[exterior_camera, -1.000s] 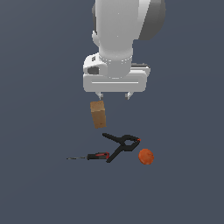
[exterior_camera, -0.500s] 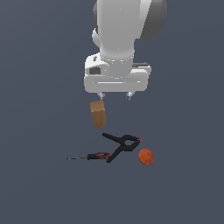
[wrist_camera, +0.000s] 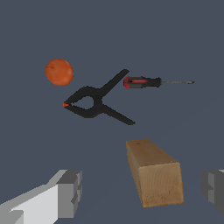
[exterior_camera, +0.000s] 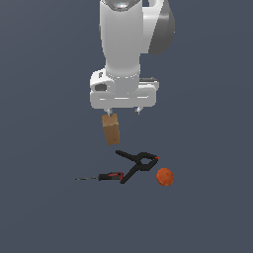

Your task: Pick up a designated object from a clutter of objects.

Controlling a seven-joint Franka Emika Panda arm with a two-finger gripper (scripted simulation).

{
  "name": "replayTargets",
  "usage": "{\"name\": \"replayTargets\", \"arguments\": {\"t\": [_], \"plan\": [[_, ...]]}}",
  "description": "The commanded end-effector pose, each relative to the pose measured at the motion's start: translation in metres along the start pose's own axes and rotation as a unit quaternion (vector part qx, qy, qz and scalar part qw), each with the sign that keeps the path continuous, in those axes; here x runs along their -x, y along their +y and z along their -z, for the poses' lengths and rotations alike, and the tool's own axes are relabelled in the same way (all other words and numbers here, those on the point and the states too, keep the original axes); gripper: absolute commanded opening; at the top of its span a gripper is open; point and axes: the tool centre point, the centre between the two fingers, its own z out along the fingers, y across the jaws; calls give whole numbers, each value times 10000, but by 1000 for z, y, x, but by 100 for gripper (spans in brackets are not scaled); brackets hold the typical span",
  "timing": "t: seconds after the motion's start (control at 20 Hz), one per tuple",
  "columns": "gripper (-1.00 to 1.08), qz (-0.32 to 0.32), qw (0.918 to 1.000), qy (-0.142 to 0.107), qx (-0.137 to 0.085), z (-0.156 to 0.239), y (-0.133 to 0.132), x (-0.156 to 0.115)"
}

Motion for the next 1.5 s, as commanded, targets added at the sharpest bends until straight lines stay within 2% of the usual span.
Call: {"name": "replayTargets", "arguments": {"t": [0.0,0.4,0.75,1.45], "plan": [[100,68,10000,5,2,-13,9,8],[100,353,9994,33,8,-61,43,45],[100,507,9987,48,10,-85,58,69],[100,541,9985,49,10,-103,61,75]]}}
